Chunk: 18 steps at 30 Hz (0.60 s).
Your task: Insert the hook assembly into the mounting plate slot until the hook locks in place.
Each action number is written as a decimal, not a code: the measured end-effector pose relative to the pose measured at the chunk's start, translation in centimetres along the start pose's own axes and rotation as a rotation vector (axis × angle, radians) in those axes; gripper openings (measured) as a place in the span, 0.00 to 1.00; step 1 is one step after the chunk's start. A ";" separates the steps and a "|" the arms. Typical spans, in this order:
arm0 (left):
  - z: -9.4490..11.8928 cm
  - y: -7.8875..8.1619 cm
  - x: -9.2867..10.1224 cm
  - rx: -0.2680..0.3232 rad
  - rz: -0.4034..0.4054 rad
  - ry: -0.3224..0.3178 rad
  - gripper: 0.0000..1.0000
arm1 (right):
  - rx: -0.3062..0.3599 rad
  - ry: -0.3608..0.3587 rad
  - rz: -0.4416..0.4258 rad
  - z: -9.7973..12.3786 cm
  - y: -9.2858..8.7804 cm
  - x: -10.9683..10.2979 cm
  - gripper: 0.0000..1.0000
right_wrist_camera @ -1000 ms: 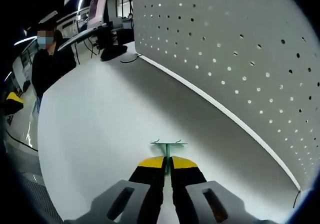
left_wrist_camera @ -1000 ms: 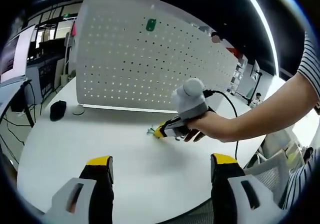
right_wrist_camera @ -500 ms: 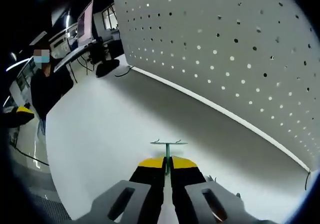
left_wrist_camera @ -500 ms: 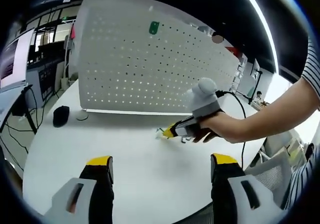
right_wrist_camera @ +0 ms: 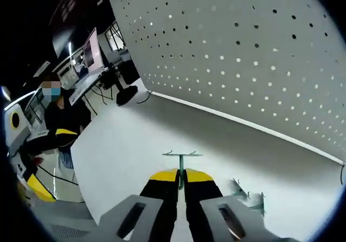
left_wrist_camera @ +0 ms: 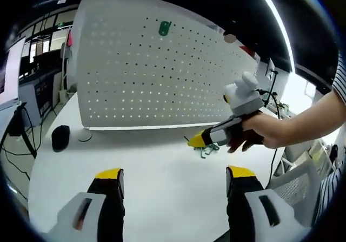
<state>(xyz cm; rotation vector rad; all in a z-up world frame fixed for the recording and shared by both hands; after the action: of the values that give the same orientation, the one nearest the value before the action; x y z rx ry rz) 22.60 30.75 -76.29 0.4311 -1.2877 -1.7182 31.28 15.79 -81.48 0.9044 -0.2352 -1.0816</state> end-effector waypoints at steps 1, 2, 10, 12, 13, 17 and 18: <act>-0.3 0.2 0.0 -0.003 -0.009 -0.011 0.78 | -0.001 0.007 -0.018 0.2 0.0 -0.1 0.00; -0.5 0.3 0.0 -0.005 -0.012 -0.021 0.78 | 0.001 0.013 -0.034 0.5 0.1 -0.2 0.00; -2.5 2.0 0.3 0.008 -0.062 -0.114 0.74 | 0.005 0.105 -0.183 3.2 0.3 -1.9 0.00; -2.9 2.4 0.4 0.012 -0.070 -0.151 0.72 | 0.003 0.130 -0.212 3.9 0.3 -2.4 0.00; -3.0 2.5 0.4 0.016 -0.073 -0.156 0.71 | 0.001 0.155 -0.243 4.4 0.4 -2.8 0.00; -3.4 3.2 0.8 0.036 -0.077 -0.222 0.66 | 0.004 0.189 -0.277 5.6 0.5 -3.3 0.00; -3.5 3.4 0.8 0.039 -0.076 -0.234 0.65 | 0.002 0.204 -0.299 5.9 0.5 -3.6 0.00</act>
<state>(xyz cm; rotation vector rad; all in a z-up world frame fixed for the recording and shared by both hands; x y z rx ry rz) 26.24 28.02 -74.41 0.3121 -1.4900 -1.8519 26.48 15.88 -76.50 1.0664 0.0704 -1.2526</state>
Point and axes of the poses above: the point that each gripper's makers call its tool centre point, and the gripper's own axes: z roughly backward along the fingers, x roughly to its right, y roughly out of its top, the point moved 4 cm from there along z, roughly backward along the fingers, and after that the axes turned 4 degrees about x, right-handed, at the moved point
